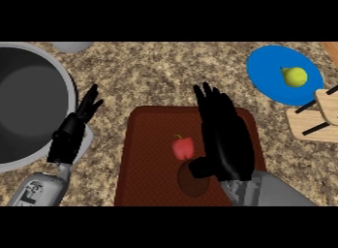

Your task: Pick the bell pepper from the tray and place it in the tiered shelf

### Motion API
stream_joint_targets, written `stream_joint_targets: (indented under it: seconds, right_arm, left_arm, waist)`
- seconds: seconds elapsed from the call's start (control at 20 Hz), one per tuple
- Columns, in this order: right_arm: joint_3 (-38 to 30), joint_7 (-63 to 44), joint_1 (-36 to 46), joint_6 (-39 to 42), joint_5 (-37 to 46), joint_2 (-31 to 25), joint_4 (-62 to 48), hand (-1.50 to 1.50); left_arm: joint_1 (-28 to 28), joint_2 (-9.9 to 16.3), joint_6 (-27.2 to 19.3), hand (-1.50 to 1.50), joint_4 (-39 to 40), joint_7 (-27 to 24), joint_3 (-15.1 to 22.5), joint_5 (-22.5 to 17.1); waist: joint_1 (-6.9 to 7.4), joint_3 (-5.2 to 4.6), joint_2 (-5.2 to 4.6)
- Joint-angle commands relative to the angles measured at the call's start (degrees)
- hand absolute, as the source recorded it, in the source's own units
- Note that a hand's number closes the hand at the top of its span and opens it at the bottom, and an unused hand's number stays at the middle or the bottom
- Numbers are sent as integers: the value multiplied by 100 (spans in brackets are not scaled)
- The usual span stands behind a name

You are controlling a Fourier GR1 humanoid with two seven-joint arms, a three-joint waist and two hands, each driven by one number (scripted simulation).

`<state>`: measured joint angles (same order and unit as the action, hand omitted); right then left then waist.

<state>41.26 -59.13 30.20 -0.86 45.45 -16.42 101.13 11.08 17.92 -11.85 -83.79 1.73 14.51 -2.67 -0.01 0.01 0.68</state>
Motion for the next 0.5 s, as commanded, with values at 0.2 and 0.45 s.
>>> stream_joint_targets:
  seconds: [0.2,0.45]
  right_arm:
    - [563,-2055,600,1889,451,1121,7,-150]
    - [632,-2037,491,1881,765,1613,-466,-150]
  left_arm:
    - [-285,-200,102,0,136,-309,-13,-95]
    - [190,-344,53,0,51,175,-117,-125]
  waist:
    - [-23,-19,-21]
    - [-39,-9,-41]
